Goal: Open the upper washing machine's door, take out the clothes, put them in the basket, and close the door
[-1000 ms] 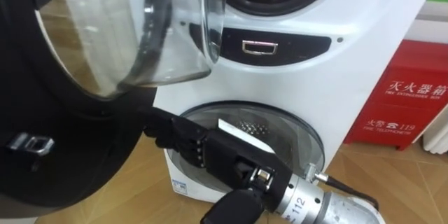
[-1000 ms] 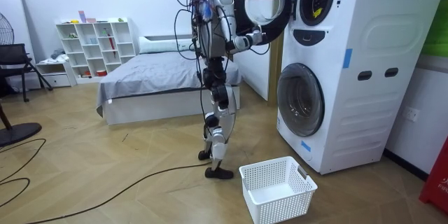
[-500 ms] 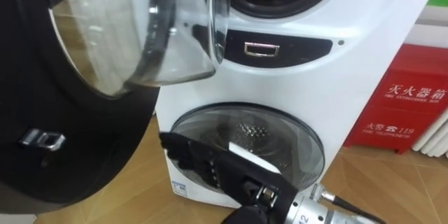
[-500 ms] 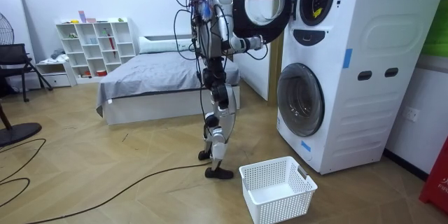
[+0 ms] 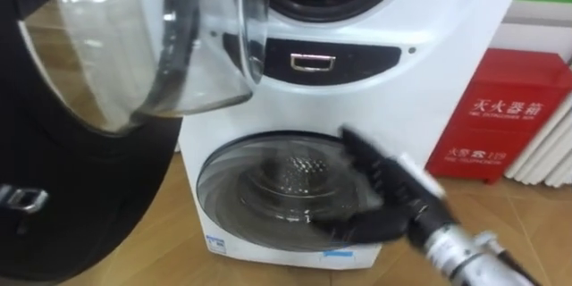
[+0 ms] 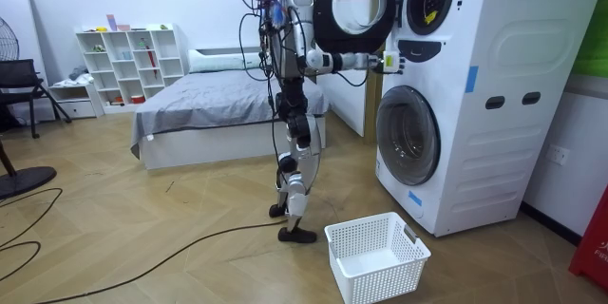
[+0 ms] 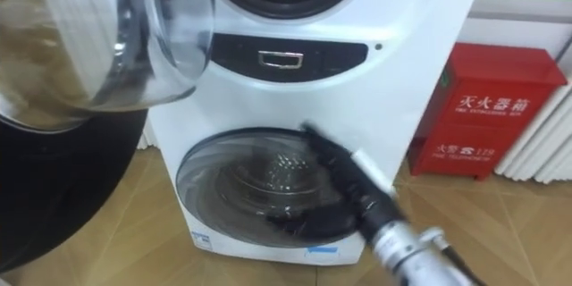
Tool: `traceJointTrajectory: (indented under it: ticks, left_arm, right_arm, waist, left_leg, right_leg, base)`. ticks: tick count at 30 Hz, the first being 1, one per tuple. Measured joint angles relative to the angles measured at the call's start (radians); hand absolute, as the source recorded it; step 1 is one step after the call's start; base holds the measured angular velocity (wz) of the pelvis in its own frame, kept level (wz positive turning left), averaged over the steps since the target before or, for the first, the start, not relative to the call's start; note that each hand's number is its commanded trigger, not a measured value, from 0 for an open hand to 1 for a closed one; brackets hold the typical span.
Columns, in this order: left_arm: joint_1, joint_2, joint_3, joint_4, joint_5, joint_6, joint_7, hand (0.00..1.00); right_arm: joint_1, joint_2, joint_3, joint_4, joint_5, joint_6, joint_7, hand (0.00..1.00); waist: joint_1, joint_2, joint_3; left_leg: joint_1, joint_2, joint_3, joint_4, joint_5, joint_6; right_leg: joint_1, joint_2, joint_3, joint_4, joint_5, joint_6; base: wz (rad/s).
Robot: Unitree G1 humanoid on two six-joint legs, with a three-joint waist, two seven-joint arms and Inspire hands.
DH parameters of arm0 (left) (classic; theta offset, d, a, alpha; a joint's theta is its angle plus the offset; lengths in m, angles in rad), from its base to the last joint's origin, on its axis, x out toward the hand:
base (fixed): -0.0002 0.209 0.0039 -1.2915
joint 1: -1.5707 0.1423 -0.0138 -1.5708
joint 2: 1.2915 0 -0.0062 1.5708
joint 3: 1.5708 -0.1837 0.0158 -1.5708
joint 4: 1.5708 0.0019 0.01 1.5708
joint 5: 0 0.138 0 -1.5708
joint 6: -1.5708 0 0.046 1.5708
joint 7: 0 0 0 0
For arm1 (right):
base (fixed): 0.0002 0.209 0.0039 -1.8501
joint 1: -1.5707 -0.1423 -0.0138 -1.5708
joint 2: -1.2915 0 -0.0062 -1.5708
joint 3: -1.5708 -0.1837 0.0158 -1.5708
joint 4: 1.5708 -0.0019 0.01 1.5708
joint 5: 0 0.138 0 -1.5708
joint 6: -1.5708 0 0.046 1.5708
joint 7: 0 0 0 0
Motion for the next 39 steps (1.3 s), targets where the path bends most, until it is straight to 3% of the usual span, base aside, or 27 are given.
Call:
traceJointTrajectory:
  ticks: [3, 8, 15, 21, 29, 34, 37, 39]
  left_arm:
    - [0.004, -0.002, 0.018, 0.002, 0.001, 0.000, -0.010, 0.00]
    - [0.014, -0.003, 0.022, 0.004, 0.000, 0.000, -0.011, 0.00]
    - [0.022, -0.004, 0.050, 0.006, 0.001, 0.000, -0.008, 0.00]
    - [0.028, -0.007, 0.055, 0.001, 0.011, 0.001, -0.003, 0.00]
    - [0.033, -0.007, 0.056, -0.001, 0.010, 0.007, 0.014, 0.00]
    - [0.036, -0.005, 0.057, 0.006, 0.001, 0.007, 0.023, 0.00]
    - [0.033, -0.003, 0.057, 0.025, 0.001, 0.008, 0.046, 0.00]
    - [0.040, 0.003, 0.070, 0.025, 0.001, 0.012, 0.053, 0.00]
  right_arm:
    - [-0.047, -0.001, -0.012, -0.018, -0.001, 0.000, -0.041, 0.00]
    - [-0.079, -0.001, -0.028, -0.061, 0.002, 0.000, -0.081, 0.00]
    - [-0.084, -0.002, -0.039, -0.116, 0.164, 0.000, -0.118, 0.00]
    - [-0.093, -0.002, -0.039, -0.116, 0.290, 0.000, -0.109, 0.00]
    - [-0.131, 0.002, -0.034, -0.117, 0.334, 0.000, -0.074, 0.00]
    - [-0.193, 0.008, 0.007, -0.125, 0.325, 0.000, -0.062, 0.00]
    - [-0.216, 0.015, 0.013, -0.113, 0.333, -0.001, -0.043, 0.00]
    - [-0.216, 0.040, 0.014, -0.079, 0.317, -0.002, -0.035, 0.00]
  waist:
    - [-0.017, 0.002, -0.0009]
    - [-0.015, 0.002, -0.0006]
    - [-0.011, -0.007, 0.0003]
    - [-0.007, -0.007, 0.0003]
    - [-0.007, -0.007, 0.0002]
    - [0.025, -0.012, 0.0006]
    - [0.043, -0.014, 0.0096]
    - [0.058, -0.012, 0.0158]
  left_leg:
    - [0.001, 0.000, 0.000, 0.000, 0.000, 0.000]
    - [0.006, 0.000, 0.001, 0.000, -0.004, 0.006]
    - [0.014, -0.001, 0.003, 0.000, -0.005, 0.007]
    - [0.017, -0.001, 0.006, 0.000, -0.005, 0.007]
    - [0.016, 0.000, 0.012, 0.001, -0.005, 0.007]
    - [0.033, 0.007, 0.013, 0.014, -0.006, 0.006]
    - [0.005, 0.030, 0.014, 0.123, -0.061, -0.005]
    - [-0.050, 0.052, 0.013, 0.282, -0.107, -0.008]
  right_leg:
    - [0.002, 0.000, 0.001, 0.000, 0.000, 0.000]
    - [0.004, 0.001, 0.004, 0.000, 0.000, 0.000]
    - [0.011, 0.000, 0.005, -0.003, -0.001, 0.002]
    - [0.011, 0.001, 0.011, -0.002, -0.001, 0.002]
    - [0.011, 0.002, 0.013, -0.001, -0.001, 0.002]
    - [0.015, 0.006, 0.035, 0.020, -0.001, 0.001]
    - [0.033, 0.023, 0.042, 0.025, -0.011, -0.010]
    - [0.025, 0.030, 0.049, 0.065, -0.040, -0.023]
  base:
    - [-0.01]
    - [-0.01]
    - [0.00]
    - [-0.02]
    - [-0.02]
    - [-0.13]
    - [-0.07]
    - [-0.11]
